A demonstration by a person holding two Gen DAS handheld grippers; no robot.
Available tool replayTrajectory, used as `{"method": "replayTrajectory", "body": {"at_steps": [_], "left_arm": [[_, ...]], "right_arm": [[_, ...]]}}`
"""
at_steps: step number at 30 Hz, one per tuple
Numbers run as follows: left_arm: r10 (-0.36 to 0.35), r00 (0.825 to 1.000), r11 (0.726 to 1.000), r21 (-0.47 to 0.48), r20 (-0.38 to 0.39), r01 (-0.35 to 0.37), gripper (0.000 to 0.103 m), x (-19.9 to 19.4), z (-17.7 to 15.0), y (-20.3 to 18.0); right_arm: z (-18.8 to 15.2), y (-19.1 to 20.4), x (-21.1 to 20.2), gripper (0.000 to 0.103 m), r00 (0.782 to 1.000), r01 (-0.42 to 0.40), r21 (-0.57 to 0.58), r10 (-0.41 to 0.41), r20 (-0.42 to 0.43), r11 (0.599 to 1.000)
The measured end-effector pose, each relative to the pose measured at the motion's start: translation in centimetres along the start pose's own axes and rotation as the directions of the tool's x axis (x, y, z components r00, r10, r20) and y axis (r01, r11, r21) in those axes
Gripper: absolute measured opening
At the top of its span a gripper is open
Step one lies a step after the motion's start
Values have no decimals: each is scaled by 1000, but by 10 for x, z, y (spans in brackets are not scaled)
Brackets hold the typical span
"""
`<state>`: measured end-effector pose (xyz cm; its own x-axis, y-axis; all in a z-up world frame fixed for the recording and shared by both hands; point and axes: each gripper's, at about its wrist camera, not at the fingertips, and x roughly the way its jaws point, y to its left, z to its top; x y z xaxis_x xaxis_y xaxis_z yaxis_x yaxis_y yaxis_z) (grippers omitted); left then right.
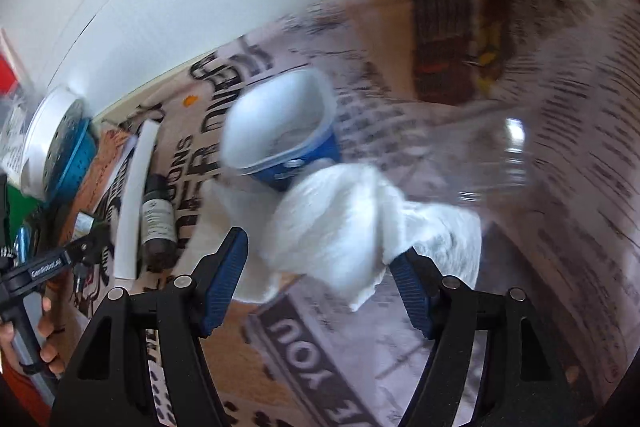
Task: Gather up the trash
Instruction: 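Grasp the small green bottle with the left tool while the right tool grasps the white tissue, then carry the green bottle and tissue down over the white floor bucket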
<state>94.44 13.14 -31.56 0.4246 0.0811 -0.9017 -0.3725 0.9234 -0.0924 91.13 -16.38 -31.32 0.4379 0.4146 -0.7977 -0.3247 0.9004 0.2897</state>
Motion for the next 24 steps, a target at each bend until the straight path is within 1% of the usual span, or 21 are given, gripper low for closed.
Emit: {"method": "replayTrajectory", "body": {"at_steps": [1,3,6,8,9,10,11,12,14,17,21,24], "left_arm": [[8,1000,1000,15,-1,-8,51,0,0,-3],[21,1000,999,40,-6,-21,43,0,0,-6],[30,1000,998,61,-10,-29,41,-1,-3,-9],[33,999,997,67,-8,-33,41,-4,-5,-8],[30,1000,997,68,-5,-29,41,-5,-7,-8],[24,1000,997,67,-1,-24,41,-9,-9,-7],[19,1000,998,66,2,-19,41,-14,-11,-6],[13,1000,998,68,8,-13,41,-20,-14,-4],[5,1000,997,76,24,-7,41,-32,-20,-3],[-25,998,996,88,50,21,41,-57,-34,-1],[-55,995,994,100,79,47,41,-90,-57,7],[-77,991,991,116,111,64,41,-121,-82,16]], "right_arm": [[0,8,2,69,1000,1,-25,-1,-4,1000],[0,22,7,69,999,31,-86,-31,-7,996],[-5,34,9,69,997,81,-146,-80,11,986],[-9,38,6,58,994,104,-160,-100,31,982],[-11,39,4,41,994,107,-170,-103,34,980],[-12,39,2,21,995,99,-175,-96,30,980],[-10,34,0,12,997,74,-162,-73,14,984],[-10,30,-2,7,999,41,-135,-42,-4,990],[-10,19,-6,6,1000,7,-83,-8,-6,997],[-17,17,-28,6,1000,11,-67,-10,24,998],[-29,24,-62,6,997,10,-55,-6,73,998],[-42,35,-90,5,994,1,-43,4,113,999]]}}
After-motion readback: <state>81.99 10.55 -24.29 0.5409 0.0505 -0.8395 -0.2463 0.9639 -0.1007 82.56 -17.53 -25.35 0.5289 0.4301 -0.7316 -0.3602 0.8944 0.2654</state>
